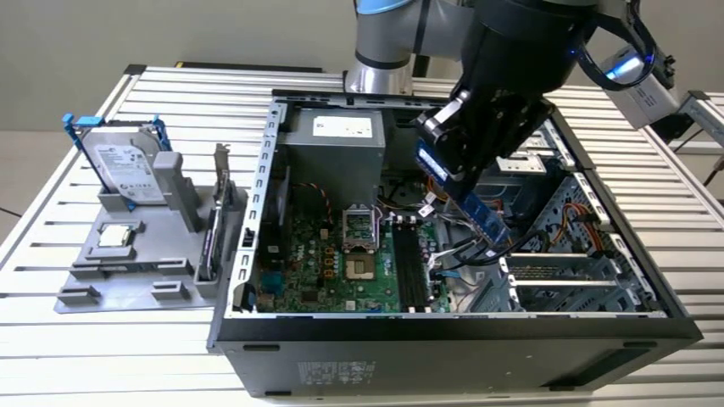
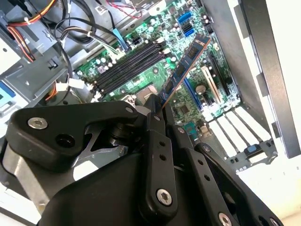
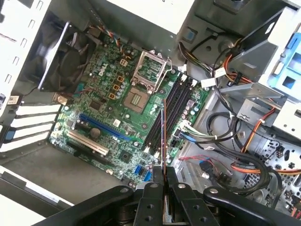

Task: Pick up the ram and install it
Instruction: 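Insert the ram into the slot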

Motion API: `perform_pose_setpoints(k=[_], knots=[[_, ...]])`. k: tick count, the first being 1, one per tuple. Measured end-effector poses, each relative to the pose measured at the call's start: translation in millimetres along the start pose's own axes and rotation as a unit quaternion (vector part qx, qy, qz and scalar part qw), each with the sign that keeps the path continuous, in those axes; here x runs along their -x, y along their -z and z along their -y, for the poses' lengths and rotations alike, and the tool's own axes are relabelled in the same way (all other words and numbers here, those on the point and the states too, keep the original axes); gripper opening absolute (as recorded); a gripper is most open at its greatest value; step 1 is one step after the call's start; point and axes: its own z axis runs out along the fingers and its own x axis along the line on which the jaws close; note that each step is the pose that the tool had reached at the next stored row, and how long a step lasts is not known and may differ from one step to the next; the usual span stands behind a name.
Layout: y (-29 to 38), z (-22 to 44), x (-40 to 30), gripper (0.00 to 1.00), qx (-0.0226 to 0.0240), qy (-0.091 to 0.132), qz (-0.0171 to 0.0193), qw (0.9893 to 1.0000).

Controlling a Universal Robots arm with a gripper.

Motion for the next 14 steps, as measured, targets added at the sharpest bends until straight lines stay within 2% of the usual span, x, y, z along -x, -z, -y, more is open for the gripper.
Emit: perform_pose_setpoints(k=[7,14], knots=[[-0.8,0.0,0.0,0.0,0.0005,-0.029,-0.0009,0.9996],[-1.7,0.0,0.1,0.0,0.001,-0.059,-0.0018,0.9983]])
